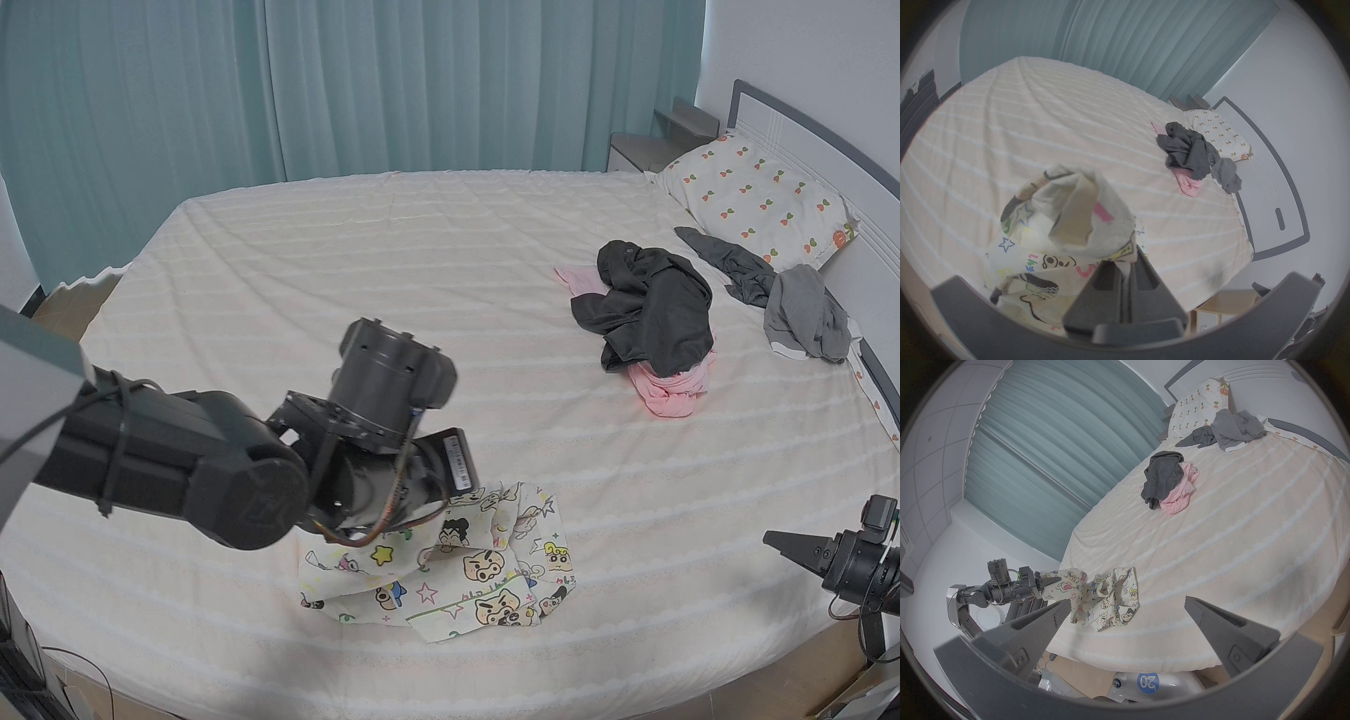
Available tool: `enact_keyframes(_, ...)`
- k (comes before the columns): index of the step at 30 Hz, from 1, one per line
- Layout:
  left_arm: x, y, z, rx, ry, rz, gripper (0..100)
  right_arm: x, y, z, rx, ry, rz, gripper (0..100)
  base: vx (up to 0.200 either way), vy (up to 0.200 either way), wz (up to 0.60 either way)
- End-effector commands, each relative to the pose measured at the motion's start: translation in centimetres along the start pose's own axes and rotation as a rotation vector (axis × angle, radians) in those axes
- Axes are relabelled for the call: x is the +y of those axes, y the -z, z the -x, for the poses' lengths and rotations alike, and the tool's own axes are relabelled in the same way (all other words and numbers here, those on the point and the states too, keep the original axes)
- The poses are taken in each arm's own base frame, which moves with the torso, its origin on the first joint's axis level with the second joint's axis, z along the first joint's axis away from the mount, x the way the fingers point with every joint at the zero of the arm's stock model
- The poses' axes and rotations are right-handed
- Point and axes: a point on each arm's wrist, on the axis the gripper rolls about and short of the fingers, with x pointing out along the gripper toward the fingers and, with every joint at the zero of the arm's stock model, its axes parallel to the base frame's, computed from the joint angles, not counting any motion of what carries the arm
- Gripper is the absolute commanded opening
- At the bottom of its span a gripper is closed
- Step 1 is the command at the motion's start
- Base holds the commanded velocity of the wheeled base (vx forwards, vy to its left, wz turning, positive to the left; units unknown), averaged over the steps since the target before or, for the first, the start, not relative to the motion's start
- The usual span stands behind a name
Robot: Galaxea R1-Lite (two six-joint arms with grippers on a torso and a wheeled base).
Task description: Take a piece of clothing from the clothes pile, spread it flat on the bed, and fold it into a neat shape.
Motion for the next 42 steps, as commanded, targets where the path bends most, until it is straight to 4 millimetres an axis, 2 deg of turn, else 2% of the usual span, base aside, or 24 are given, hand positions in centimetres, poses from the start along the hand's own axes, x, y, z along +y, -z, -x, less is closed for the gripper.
enact_keyframes(1, -1.9, 1.8, -2.0, 0.038, 0.014, -0.015, 0, -0.2, 0.5, 0.1, 0.012, 0.006, -0.009, 100, 0.0, 0.0, 0.0)
enact_keyframes(9, -2.9, 2.1, -2.0, 0.04, 0.039, 0.004, 0, -0.2, 0.5, 0.1, 0.014, 0.007, -0.01, 100, 0.0, 0.0, 0.0)
enact_keyframes(10, -3.1, 2.1, -2.5, 0.035, 0.039, 0.006, 100, -0.2, 0.5, 0.1, 0.015, 0.006, -0.009, 100, 0.0, 0.0, 0.0)
enact_keyframes(17, -3.7, 1.6, -2.8, 0.011, 0.045, 0.045, 100, -0.2, 0.5, 0.1, 0.017, 0.007, -0.011, 100, 0.0, 0.0, 0.0)
enact_keyframes(21, -3.4, 1.1, -2.6, -0.025, 0.014, 0.051, 100, -0.2, 0.5, 0.1, 0.017, 0.008, -0.012, 100, 0.0, 0.0, 0.0)
enact_keyframes(24, -1.7, -1.5, -0.1, -0.087, 0.003, 0.102, 100, -0.2, 0.5, 0.1, 0.02, 0.008, -0.014, 100, 0.0, 0.0, 0.0)
enact_keyframes(28, 1.4, -2.7, 3.1, -0.113, -0.009, 0.146, 100, -0.2, 0.6, 0.1, 0.024, 0.01, -0.018, 100, 0.0, 0.0, 0.0)
enact_keyframes(33, 6.4, -1.1, 6.8, -0.054, -0.022, 0.188, 100, 0.0, 0.5, 0.1, 0.02, -0.003, 0.001, 100, 0.0, 0.0, 0.0)
enact_keyframes(35, 7.5, -0.5, 7.7, -0.056, -0.002, 0.206, 100, 0.4, 0.5, -0.2, 0.039, -0.029, 0.02, 100, 0.0, 0.0, 0.0)
enact_keyframes(37, 9.8, 1.3, 9.0, -0.065, 0.043, 0.253, 100, 1.9, -0.7, -1.5, 0.073, -0.109, 0.074, 100, 0.0, 0.0, 0.0)
enact_keyframes(42, 12.5, 3.6, 9.8, -0.096, 0.106, 0.289, 100, 3.5, -2.4, -5.8, 0.181, -0.183, 0.11, 100, 0.0, 0.0, 0.0)
